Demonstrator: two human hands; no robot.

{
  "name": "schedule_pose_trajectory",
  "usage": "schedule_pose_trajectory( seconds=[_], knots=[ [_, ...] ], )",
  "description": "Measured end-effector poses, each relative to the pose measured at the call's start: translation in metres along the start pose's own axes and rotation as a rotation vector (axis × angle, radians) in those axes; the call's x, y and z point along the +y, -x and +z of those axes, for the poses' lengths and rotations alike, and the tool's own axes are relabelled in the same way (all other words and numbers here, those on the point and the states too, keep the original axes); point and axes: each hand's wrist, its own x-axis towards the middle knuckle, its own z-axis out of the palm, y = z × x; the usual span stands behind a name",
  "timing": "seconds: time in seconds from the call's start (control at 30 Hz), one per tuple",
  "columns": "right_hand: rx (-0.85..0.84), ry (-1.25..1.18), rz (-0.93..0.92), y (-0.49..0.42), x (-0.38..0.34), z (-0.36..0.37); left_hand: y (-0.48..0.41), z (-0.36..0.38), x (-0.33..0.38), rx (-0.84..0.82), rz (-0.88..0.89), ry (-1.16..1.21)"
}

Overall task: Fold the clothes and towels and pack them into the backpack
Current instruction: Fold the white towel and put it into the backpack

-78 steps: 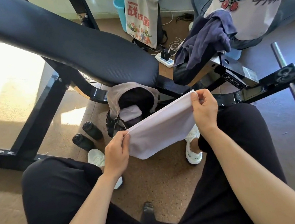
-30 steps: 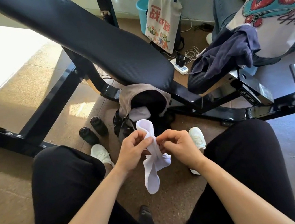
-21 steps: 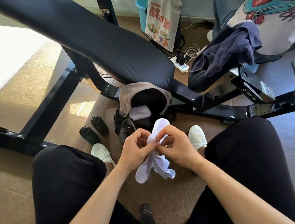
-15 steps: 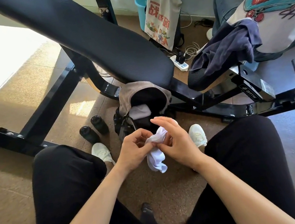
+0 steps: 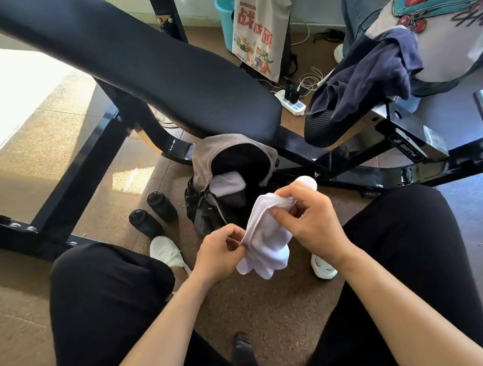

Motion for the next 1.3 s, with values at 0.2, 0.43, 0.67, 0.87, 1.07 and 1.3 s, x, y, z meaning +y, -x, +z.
schedule_pose_trajectory(
  seconds=[0.2,0.43,0.67,0.87,1.07,1.3],
  knots=[
    [0.010,-0.083,0.001,0.000,-0.005,-0.012,-0.004,0.018,-0.011,0.030,-0.058,-0.040],
    [0.058,-0.159,-0.001,-0.002,-0.009,-0.022,-0.011,0.033,-0.015,0.229,-0.149,0.033],
    [0.096,-0.245,0.055,-0.004,-0.006,-0.029,-0.014,0.037,-0.003,0.148,-0.529,0.805],
    [0.090,-0.327,0.093,-0.006,-0.007,-0.040,-0.015,0.046,-0.013,0.185,-0.344,0.357],
    [0.102,-0.366,0.126,-0.005,-0.005,-0.047,-0.010,0.047,-0.012,0.261,-0.030,-0.123],
    [0.105,-0.368,0.123,-0.004,-0.007,-0.051,-0.014,0.048,-0.013,0.233,-0.045,-0.298]
  ],
)
